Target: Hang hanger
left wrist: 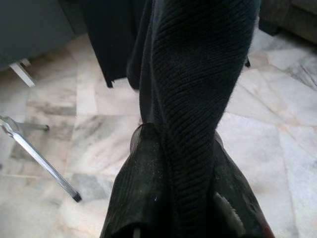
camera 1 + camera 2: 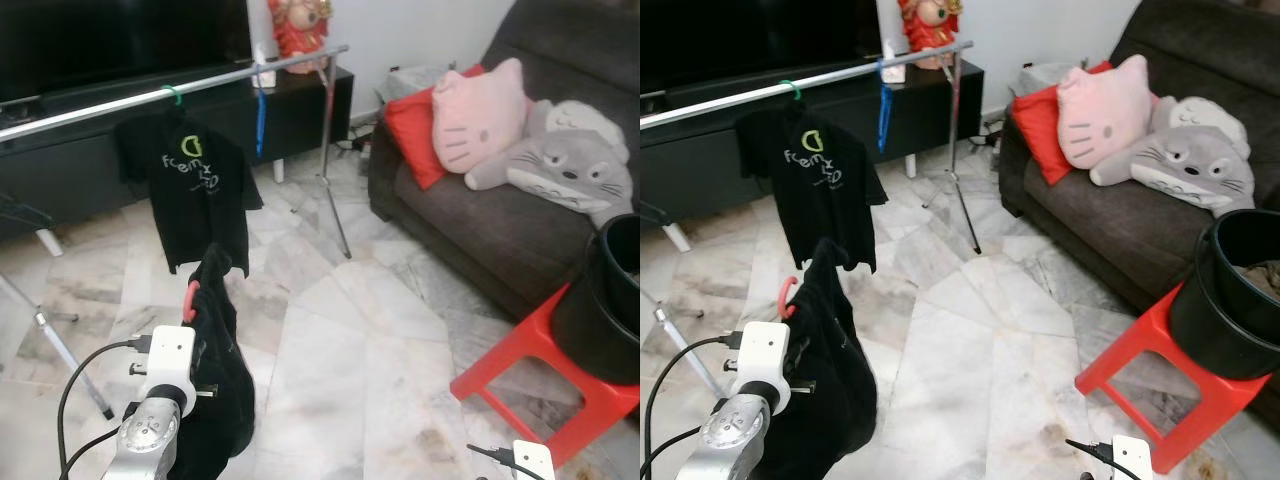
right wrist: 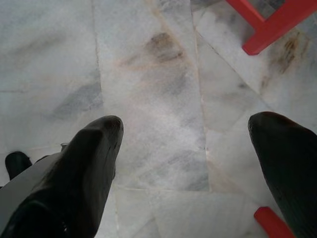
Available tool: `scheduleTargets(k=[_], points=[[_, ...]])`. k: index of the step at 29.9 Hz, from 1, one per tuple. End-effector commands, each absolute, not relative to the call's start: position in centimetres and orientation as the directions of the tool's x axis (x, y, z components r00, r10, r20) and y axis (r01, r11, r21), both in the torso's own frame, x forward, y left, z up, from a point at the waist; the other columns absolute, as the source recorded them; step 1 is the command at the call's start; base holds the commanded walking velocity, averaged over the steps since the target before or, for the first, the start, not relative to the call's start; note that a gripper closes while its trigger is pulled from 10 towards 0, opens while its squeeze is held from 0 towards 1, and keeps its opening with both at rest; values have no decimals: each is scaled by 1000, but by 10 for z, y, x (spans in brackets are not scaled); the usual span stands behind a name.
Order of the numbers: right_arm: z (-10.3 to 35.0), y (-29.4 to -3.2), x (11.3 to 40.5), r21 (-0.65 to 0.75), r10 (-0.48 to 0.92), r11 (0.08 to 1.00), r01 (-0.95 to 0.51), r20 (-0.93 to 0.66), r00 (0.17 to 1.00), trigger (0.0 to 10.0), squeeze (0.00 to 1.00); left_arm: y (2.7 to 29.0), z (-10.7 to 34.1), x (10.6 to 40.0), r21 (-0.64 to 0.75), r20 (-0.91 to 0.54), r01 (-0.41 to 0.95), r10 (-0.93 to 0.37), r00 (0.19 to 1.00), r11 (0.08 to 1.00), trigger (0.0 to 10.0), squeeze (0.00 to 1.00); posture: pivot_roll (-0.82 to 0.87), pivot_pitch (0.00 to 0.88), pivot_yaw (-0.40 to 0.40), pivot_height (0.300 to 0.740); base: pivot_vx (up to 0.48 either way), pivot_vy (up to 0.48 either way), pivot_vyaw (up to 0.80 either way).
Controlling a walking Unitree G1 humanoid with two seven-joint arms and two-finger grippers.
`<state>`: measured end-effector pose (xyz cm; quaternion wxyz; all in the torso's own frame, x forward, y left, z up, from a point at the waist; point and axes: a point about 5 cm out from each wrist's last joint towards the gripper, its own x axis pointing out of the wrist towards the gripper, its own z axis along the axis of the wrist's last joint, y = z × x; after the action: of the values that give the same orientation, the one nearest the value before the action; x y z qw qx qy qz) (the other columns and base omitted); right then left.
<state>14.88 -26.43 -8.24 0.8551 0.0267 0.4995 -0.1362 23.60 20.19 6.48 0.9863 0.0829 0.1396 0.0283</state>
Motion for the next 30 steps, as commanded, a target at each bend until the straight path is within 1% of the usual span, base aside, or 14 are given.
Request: scheduleTargets(k=[1, 5, 6, 7, 9, 12, 16, 21, 26, 30], points=[[-82, -265, 149, -98, -214, 960, 262, -860, 464, 10000, 0, 203, 79, 236, 184, -204, -30, 68, 977, 983, 10000, 0, 42, 0, -38, 740, 0, 0, 0], [-81, -265, 150, -83, -213, 956, 283, -857, 469, 10000, 0, 209, 72, 226, 203, -237, -41, 89, 967, 978, 10000, 0, 54, 0, -39, 740, 0, 0, 0], [-82, -265, 150, -94, -209, 961, 261, -863, 461, 10000, 0, 211, 70, 229, 257, -240, -46, 110, 964, 965, 10000, 0, 56, 0, -41, 740, 0, 0, 0], [-82, -264, 150, -94, -208, 961, 259, -863, 460, 10000, 0, 211, 69, 231, 260, -239, -56, 121, 963, 964, 10000, 0, 57, 0, -41, 740, 0, 0, 0], [-82, -264, 151, -85, -209, 959, 272, -861, 465, 10000, 0, 210, 73, 237, 218, -222, -95, 144, 964, 971, 10000, 0, 53, 0, -40, 740, 0, -154, 0], [-81, -263, 154, -87, -201, 965, 248, -853, 482, 10000, 0, 205, 79, 245, 205, -199, -87, 129, 971, 975, 10000, 0, 41, 0, -31, 740, 0, -395, 458], [-82, -261, 153, -78, -202, 960, 269, -857, 474, 10000, 0, 202, 79, 248, 224, -208, -56, 104, 973, 973, 10000, 0, 29, 0, -21, 740, 0, -424, 609], [-83, -260, 150, -67, -198, 957, 283, -864, 463, 10000, 0, 205, 79, 249, 227, -211, -73, 122, 970, 971, 10000, 0, 39, 0, -22, 740, 0, -450, 0], [-84, -258, 150, -80, -188, 967, 241, -865, 466, 10000, 0, 207, 79, 249, 225, -211, -74, 123, 970, 971, 10000, 0, 36, 0, -21, 740, 0, -459, 0], [-84, -257, 150, -81, -181, 971, 227, -867, 465, 10000, 0, 203, 75, 248, 222, -229, -69, 121, 966, 973, 10000, 0, 25, 0, -19, 740, 0, -443, 795]])
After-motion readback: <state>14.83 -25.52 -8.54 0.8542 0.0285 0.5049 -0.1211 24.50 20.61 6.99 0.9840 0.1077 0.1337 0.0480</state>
